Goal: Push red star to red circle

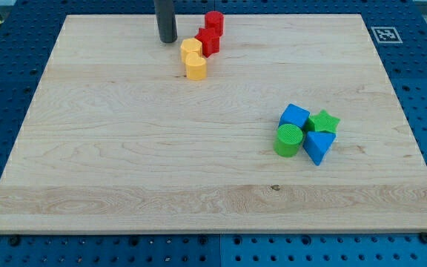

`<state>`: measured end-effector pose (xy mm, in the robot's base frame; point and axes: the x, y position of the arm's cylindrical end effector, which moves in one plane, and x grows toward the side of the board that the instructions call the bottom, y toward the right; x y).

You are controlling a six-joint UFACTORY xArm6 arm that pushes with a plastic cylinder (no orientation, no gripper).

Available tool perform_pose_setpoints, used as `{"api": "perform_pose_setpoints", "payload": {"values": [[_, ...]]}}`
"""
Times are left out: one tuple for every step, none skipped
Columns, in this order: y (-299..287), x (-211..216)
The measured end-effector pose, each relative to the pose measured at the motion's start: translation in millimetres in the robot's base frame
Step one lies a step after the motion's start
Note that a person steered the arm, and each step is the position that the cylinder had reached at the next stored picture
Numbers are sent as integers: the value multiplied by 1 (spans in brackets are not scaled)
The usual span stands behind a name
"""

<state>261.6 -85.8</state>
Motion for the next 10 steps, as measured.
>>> {"api": "perform_pose_setpoints", "payload": {"values": [[19,-1],[54,-1],[73,0],[63,12],[58,28],[61,44],[68,57],[78,70],[83,86],[104,87]]}}
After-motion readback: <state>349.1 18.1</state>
